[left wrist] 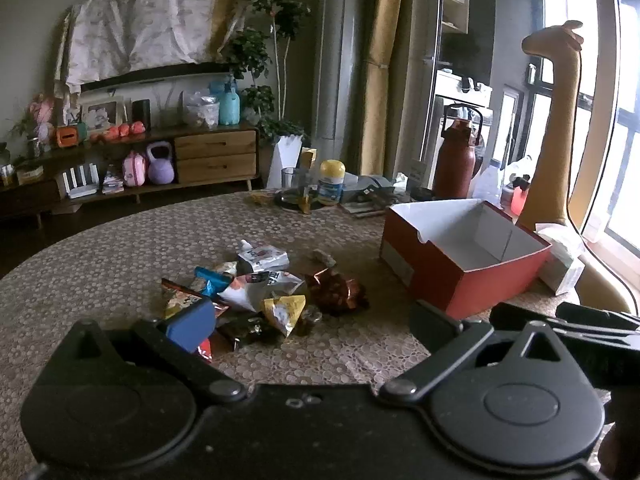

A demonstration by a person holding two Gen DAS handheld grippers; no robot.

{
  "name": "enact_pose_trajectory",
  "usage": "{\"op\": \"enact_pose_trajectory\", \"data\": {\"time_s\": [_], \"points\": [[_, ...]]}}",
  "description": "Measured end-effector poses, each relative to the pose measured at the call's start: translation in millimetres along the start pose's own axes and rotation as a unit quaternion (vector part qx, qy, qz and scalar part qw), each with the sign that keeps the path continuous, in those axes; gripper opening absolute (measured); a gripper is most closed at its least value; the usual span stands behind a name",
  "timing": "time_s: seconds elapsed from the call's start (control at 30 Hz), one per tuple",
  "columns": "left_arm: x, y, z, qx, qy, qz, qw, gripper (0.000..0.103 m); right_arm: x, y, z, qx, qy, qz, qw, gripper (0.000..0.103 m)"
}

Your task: Organize snacks

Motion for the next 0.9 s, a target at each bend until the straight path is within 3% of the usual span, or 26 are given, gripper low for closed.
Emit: {"op": "enact_pose_trajectory", "data": {"time_s": [0.6, 0.9], "points": [[-3.2, 3.1, -2.5, -0.008, -0.005, -0.003, 0.9999, 0.103, -3.2, 5.0, -0.1, -0.019, 0.002, 0.000, 1.000, 0.098], [-4.8, 4.5, -3.2, -0.006, -0.009, -0.004, 0.9999, 0.103, -3.6, 4.0, -1.1, -0.007, 0.000, -0.011, 1.000, 0.098]]}}
Point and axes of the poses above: each gripper's, at about its wrist camera, not at the fingertips, and z roughly the way its jaws point, y to its left, x to its underside, the point moved 7 cm from there along z, roughly the way its jaws point, and after that the axes turned 9 degrees about -y, right-handed, at the moved point
